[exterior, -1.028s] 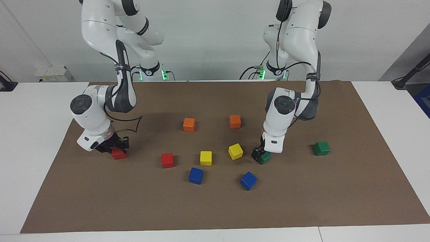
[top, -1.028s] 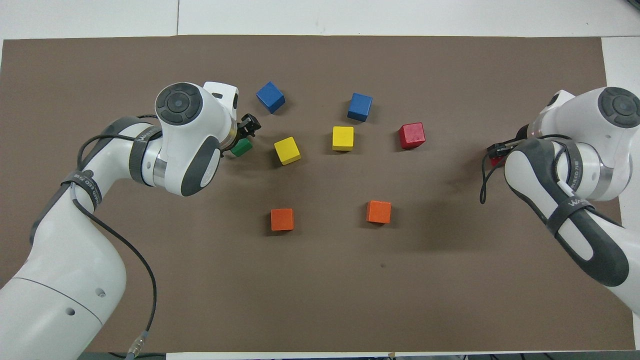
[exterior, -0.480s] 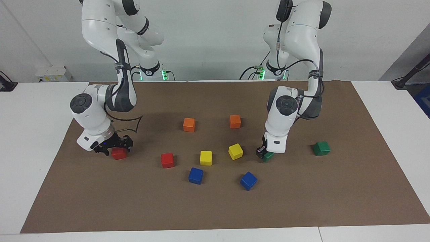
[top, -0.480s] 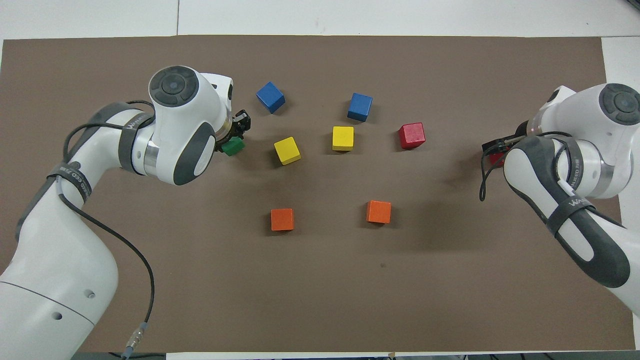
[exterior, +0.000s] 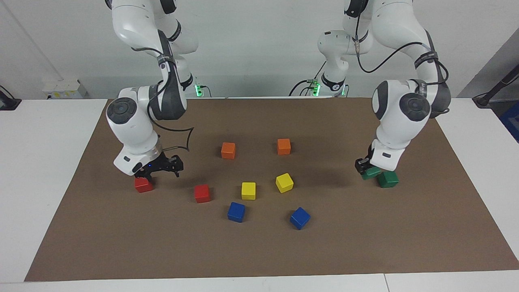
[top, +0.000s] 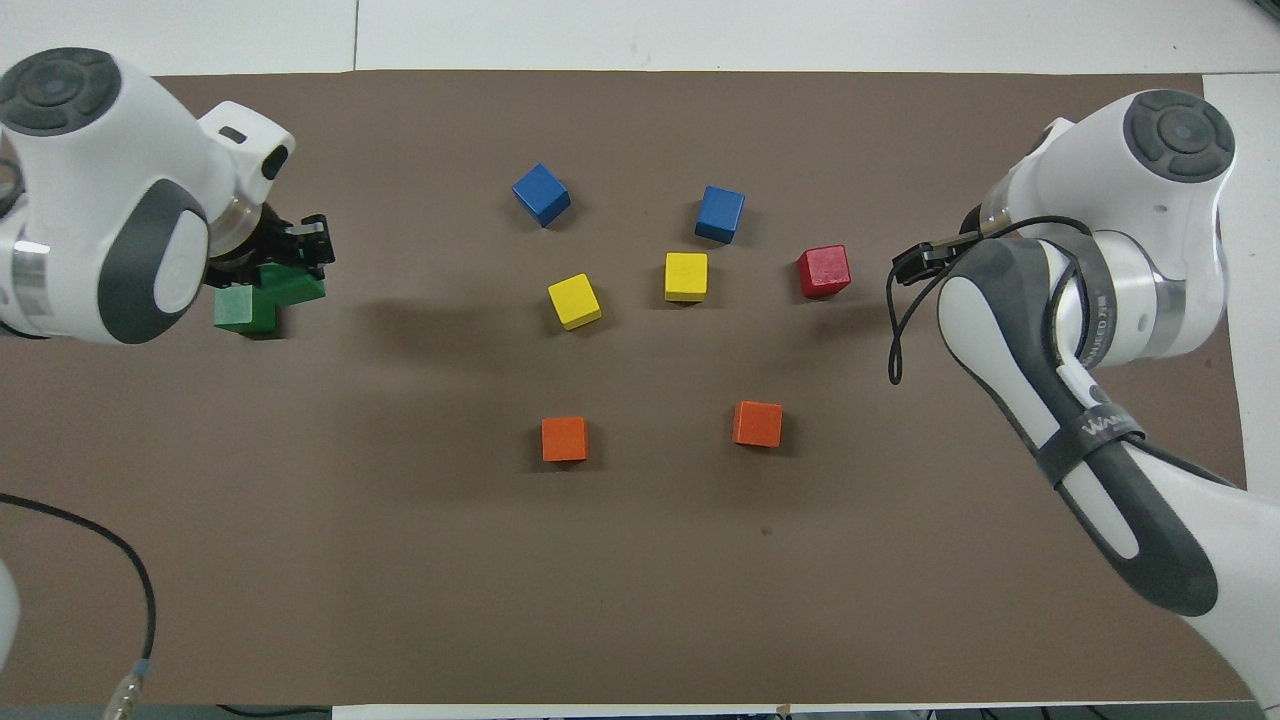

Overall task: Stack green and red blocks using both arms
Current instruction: 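Stack green on green with the left gripper while the right gripper reaches red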

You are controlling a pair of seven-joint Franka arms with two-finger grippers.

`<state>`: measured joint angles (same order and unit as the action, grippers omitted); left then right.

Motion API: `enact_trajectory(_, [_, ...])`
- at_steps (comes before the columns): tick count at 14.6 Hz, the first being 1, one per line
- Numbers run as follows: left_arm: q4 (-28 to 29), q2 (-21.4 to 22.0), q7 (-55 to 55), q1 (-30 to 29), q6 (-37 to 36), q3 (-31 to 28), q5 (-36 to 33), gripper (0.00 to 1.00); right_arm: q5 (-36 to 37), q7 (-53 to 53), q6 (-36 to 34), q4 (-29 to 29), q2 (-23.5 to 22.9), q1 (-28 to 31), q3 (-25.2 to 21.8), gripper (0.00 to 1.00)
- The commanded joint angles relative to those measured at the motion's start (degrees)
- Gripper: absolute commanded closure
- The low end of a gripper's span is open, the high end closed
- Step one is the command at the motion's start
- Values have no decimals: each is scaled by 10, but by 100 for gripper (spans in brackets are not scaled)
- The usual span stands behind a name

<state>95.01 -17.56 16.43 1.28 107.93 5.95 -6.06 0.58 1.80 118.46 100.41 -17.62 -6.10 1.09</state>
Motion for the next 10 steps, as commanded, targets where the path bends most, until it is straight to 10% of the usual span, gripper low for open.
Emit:
enact_trajectory(1, [40,17,-155,-62,33,6,11,100,2,-36,-1,-11,-9,-36,1,0])
enact_trajectory(10, [78,0,-227,-95,104,6,42,100,-3,-64,56,-40,-67,-71,1,0])
